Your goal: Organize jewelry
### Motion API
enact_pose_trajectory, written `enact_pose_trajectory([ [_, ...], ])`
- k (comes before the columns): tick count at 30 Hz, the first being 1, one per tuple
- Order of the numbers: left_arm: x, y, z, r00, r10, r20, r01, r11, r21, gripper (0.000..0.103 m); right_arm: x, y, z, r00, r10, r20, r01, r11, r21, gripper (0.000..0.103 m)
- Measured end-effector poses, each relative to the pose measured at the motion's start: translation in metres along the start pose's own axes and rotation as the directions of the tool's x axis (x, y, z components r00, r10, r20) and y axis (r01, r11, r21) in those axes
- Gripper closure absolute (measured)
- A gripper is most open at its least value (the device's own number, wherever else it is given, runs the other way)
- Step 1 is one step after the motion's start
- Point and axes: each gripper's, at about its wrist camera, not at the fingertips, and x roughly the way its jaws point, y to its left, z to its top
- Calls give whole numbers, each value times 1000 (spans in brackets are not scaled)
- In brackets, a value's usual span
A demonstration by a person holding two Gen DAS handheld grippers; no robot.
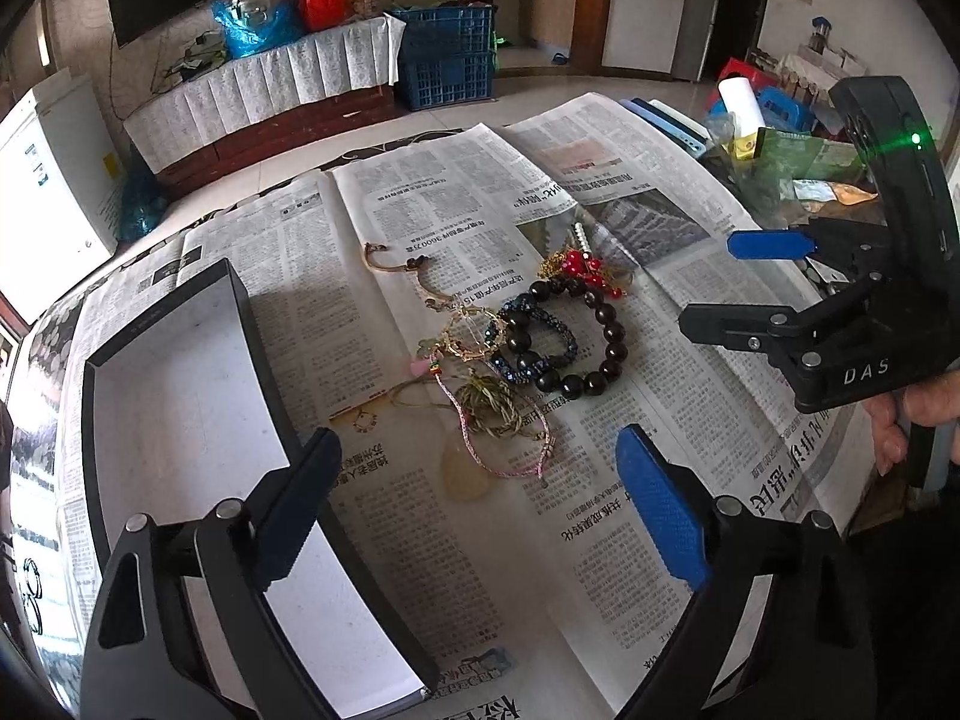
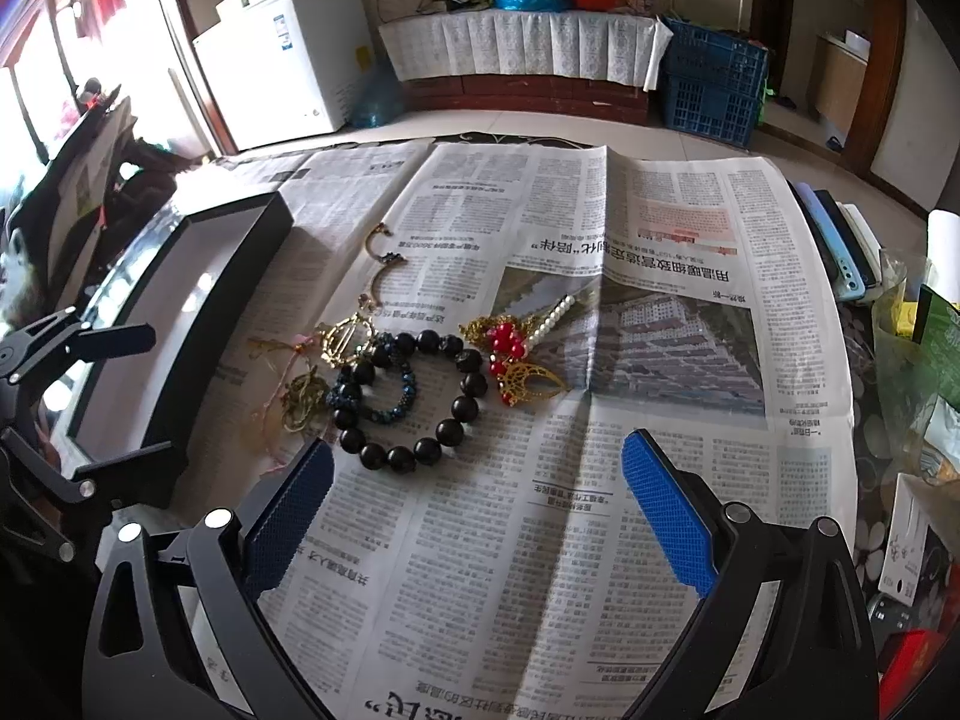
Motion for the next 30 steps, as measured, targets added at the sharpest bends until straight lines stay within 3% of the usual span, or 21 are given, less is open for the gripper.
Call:
enact_pose_trajectory([
  [7, 2, -1, 0, 1000, -2, -6, 2, 1000, 8, 18, 1, -2, 0, 1000, -4, 1, 4, 1000, 2, 5],
  [10, 7, -2, -2, 1000, -17, -23, 17, 1000, 11, 28, 3, -5, -1, 1000, -8, -5, 8, 1000, 7, 5],
  [12, 16, -3, -4, 998, -34, -56, 34, 999, 9, 43, 5, -6, -1, 1000, -9, -11, 9, 1000, 8, 5],
  [14, 22, -5, -6, 995, -58, -83, 58, 998, 2, 47, 6, -7, -1, 1000, -12, -13, 12, 1000, 10, 5],
  [19, 38, -13, -12, 990, -72, -123, 74, 997, 12, 48, 4, -6, -1, 1000, -7, -5, 7, 1000, 5, 5],
  [28, 68, -9, -7, 985, -13, -173, 11, 1000, -10, 49, 2, -5, 1, 1000, 0, 0, 0, 1000, 10, 5],
  [30, 70, -9, -7, 984, 3, -177, -4, 1000, -3, 65, 1, -4, 1, 1000, 1, 3, -1, 1000, 11, 5],
])
